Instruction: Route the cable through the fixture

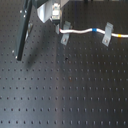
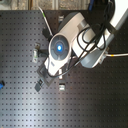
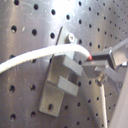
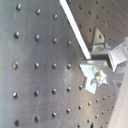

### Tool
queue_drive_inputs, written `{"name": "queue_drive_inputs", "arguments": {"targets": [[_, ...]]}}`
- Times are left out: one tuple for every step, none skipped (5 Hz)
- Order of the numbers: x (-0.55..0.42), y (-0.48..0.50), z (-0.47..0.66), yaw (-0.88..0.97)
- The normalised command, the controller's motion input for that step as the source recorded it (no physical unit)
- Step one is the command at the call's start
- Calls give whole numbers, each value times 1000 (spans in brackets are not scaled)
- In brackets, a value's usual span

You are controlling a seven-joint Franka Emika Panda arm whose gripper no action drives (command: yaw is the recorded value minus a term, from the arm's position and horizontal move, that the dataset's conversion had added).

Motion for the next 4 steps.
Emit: {"name": "queue_drive_inputs", "arguments": {"targets": [[93, -90, -201, 0], [16, -116, -375, 0], [-83, -110, -345, 0], [-71, -205, -244, -297]]}}
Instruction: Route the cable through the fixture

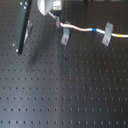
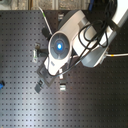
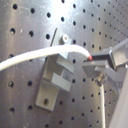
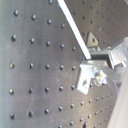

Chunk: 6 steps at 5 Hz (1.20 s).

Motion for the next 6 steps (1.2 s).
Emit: {"name": "queue_drive_inputs", "arguments": {"targets": [[-57, -306, -101, -671], [-97, -203, -56, -589], [-59, 22, 24, 34], [-89, 24, 132, 600], [-86, -68, 155, 831], [-52, -67, 168, 897]]}}
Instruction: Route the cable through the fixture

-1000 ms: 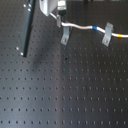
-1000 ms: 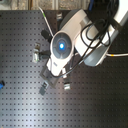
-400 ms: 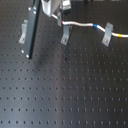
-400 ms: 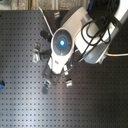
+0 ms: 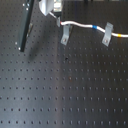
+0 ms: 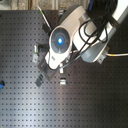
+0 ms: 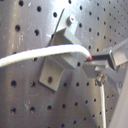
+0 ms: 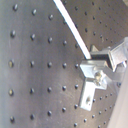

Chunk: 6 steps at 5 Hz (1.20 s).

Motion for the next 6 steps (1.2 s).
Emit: {"name": "queue_drive_inputs", "arguments": {"targets": [[-80, -85, 145, 886], [-98, -85, 117, 883], [-103, -72, 40, 914], [-73, -41, 20, 957], [17, -39, -1, 843], [120, -218, -3, 300]]}}
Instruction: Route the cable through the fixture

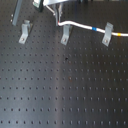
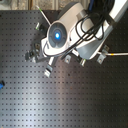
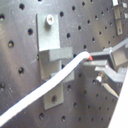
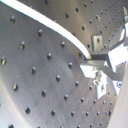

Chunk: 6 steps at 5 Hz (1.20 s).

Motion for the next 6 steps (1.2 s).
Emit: {"name": "queue_drive_inputs", "arguments": {"targets": [[73, -309, -3, 497], [42, -282, -2, 526], [2, -43, 0, 180], [-255, 4, 2, 506], [-265, 24, 3, 794], [-162, 32, 3, 866]]}}
